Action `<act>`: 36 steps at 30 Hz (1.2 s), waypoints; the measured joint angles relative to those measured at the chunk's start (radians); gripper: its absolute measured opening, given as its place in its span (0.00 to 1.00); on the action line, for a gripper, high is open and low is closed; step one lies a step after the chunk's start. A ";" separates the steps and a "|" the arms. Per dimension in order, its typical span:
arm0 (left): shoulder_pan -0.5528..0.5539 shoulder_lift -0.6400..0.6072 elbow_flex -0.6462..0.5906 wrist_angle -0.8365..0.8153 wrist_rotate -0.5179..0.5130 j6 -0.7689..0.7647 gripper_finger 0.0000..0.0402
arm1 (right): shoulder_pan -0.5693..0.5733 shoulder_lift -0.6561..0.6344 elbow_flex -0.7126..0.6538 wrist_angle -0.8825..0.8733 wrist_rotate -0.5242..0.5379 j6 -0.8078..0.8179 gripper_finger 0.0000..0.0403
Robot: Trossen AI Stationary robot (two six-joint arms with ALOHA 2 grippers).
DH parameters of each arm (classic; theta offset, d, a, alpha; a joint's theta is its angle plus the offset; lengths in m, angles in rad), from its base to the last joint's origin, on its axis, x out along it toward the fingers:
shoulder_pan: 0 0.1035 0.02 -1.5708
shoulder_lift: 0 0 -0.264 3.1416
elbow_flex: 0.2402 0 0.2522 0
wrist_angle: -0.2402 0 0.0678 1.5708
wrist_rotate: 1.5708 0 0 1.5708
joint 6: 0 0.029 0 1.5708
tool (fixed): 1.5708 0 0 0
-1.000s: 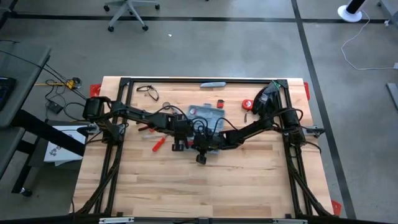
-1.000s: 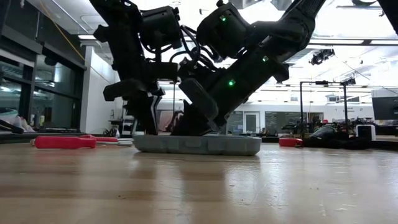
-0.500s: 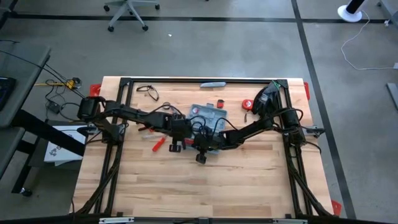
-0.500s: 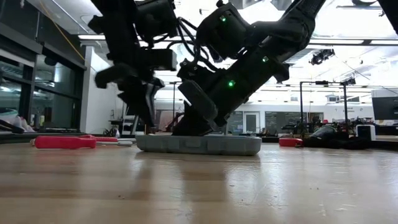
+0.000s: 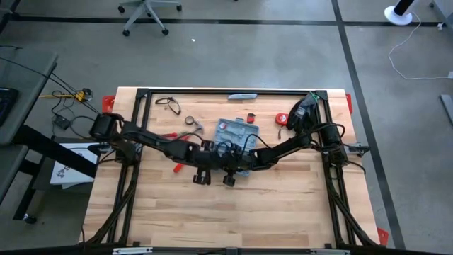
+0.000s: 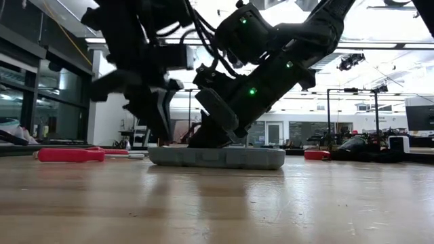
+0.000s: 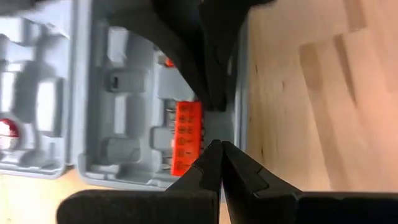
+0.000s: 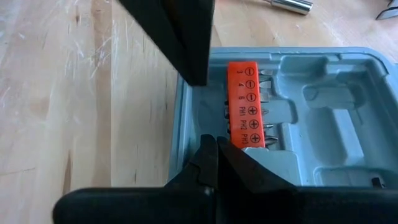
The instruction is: Prefit tool cases
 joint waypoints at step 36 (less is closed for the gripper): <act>-0.042 0.123 -0.003 0.101 -0.170 -0.177 0.00 | 0.000 -0.002 -0.005 -0.028 0.057 0.024 0.00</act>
